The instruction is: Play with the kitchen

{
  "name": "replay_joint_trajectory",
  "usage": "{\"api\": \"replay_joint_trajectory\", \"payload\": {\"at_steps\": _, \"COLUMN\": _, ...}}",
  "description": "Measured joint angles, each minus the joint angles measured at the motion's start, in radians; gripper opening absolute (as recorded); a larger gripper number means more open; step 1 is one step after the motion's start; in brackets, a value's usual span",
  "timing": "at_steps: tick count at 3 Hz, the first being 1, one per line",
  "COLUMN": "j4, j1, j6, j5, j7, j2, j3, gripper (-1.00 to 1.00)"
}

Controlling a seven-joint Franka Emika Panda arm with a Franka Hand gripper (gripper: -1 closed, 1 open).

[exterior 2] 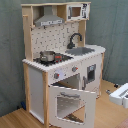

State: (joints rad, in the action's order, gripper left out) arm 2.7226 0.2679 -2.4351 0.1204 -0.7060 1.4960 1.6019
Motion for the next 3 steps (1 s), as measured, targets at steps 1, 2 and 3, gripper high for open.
{"api": "replay_joint_trajectory", "payload": {"at_steps": 1, "j4": -0.052, "j1": -0.042, "j6": -0.05, "j5": 0.016, "j7": -0.001, "j2": 0.003, "j3": -0.06, "gripper": 1.0}}
{"api": "replay_joint_trajectory", "payload": {"at_steps": 2, "j4": -0.134, "j1": -0.097, "j6": -0.075, "j5": 0.023, "j7": 0.025, "j2": 0.003, "j3": -0.09, "gripper": 1.0}}
{"api": "replay_joint_trajectory", "payload": {"at_steps": 3, "j4": -0.188, "j1": -0.145, "j6": -0.115, "j5": 0.023, "j7": 0.083, "j2": 0.003, "j3": -0.094, "gripper": 1.0}}
